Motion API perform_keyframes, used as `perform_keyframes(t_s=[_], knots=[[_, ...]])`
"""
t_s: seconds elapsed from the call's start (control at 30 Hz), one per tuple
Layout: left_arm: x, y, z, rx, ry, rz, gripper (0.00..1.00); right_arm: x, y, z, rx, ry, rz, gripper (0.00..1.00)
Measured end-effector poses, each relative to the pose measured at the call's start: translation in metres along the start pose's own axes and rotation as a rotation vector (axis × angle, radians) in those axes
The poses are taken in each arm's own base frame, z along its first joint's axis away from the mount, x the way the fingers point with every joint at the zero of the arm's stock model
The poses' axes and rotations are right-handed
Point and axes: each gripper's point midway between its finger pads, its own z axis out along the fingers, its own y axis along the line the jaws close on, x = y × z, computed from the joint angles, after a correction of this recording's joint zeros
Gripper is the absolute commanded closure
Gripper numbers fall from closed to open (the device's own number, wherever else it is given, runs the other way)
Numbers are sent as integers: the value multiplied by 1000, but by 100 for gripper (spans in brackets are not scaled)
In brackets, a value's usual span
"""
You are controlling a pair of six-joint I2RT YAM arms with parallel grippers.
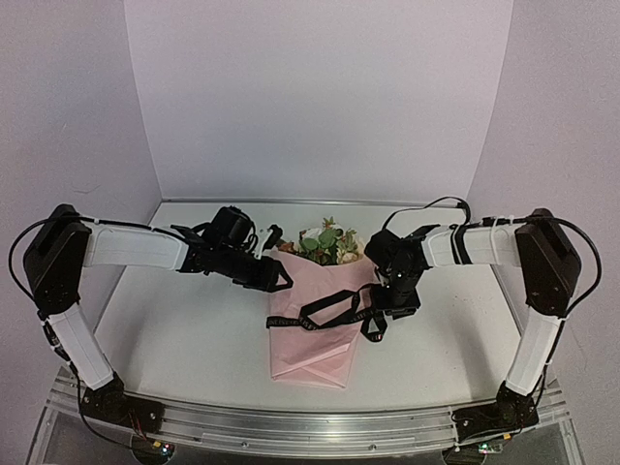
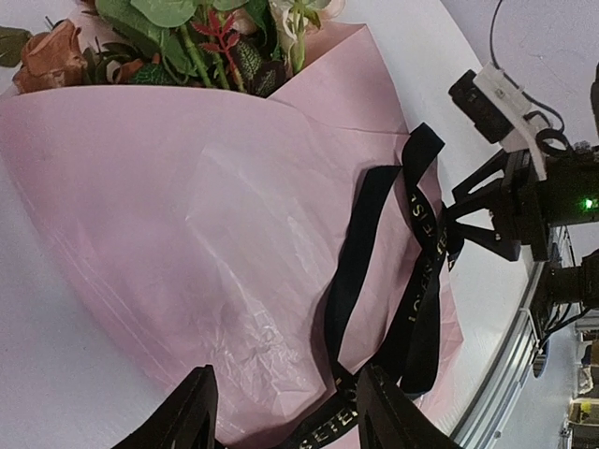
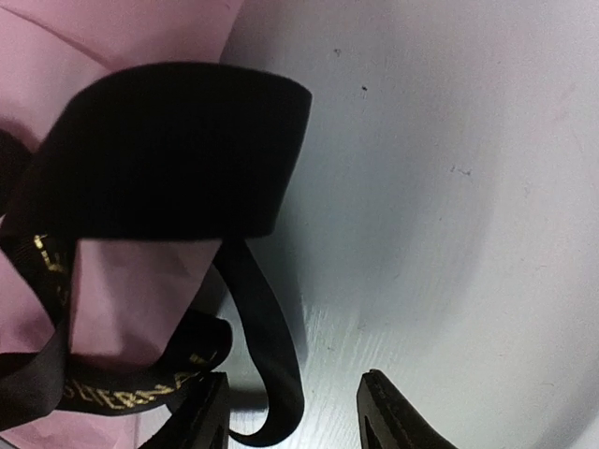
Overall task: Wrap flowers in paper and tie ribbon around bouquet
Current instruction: Place the right side of the ribbon on the folded bouquet, then cross the ribbon over the folded bouquet.
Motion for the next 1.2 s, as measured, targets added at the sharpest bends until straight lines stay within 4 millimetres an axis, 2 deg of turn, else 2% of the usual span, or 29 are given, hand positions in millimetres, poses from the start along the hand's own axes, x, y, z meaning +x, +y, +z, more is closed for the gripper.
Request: perform_keyframes(t_s=[0.2,0.33,0.47,0.6,0.7,0.8,0.87,1.03,1.2], knots=[[-9,-16,26,-3,47,32,47,1,0,12,4,2,49,65],[1,-31,54,-34,122,79,47,5,-3,19,8,4,76,73],[15,-34,76,-103,194,110,48,6,-5,20,10,-2,94,85],[25,-27,85,-179,243,128,61,6,-6,20,9,-11,116,100],[25,-19,84,-220,249,137,77,9,-10,18,16,-21,130,100],[23,-16,82,-247,250,136,94,9,-16,7,31,-50,145,100],[22,-14,81,-258,248,138,99,7,-23,-6,46,-87,157,100],[21,-11,80,-273,242,143,100,3,-43,-46,98,-191,195,100],[19,-10,81,-281,233,145,100,12,-71,-61,207,-236,230,100]])
